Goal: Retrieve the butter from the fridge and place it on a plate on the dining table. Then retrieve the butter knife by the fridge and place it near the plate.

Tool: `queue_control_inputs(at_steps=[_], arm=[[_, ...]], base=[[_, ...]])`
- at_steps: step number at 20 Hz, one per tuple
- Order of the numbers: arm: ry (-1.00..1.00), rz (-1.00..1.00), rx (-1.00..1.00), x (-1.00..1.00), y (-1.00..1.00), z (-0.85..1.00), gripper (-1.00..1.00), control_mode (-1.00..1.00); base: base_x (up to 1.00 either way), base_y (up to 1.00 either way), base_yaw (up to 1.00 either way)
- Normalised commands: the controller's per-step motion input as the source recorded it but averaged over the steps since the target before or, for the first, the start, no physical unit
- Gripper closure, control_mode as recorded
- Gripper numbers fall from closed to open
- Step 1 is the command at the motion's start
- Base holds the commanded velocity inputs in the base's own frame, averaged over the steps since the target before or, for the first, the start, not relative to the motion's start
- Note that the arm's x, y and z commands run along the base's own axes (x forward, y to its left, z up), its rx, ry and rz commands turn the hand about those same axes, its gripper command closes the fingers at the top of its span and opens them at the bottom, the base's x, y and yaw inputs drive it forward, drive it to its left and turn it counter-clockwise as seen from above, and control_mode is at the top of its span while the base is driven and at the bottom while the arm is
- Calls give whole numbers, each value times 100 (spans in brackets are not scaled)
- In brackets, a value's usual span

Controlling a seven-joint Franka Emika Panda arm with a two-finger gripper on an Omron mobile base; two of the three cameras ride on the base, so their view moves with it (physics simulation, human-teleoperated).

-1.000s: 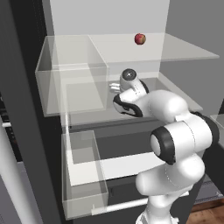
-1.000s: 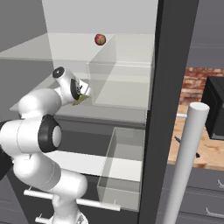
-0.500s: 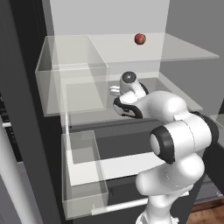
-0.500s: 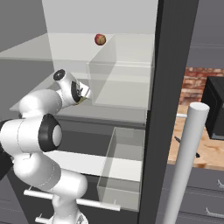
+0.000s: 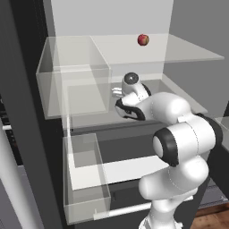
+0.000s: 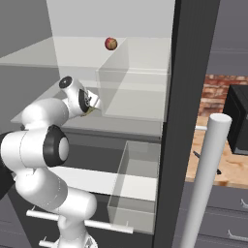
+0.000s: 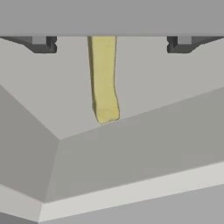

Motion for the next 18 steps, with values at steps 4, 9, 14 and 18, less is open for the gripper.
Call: queue_control_inputs(at_steps=[4,9,14,18], arm=[[3,0,0,0,0,-16,-100,-100],[3,0,0,0,0,-16,100,-100],[1,0,0,0,0,-12,100,-100],[0,0,0,0,0,-3,100,-100]], base=[[0,0,0],[0,0,0],[0,0,0],[0,0,0]])
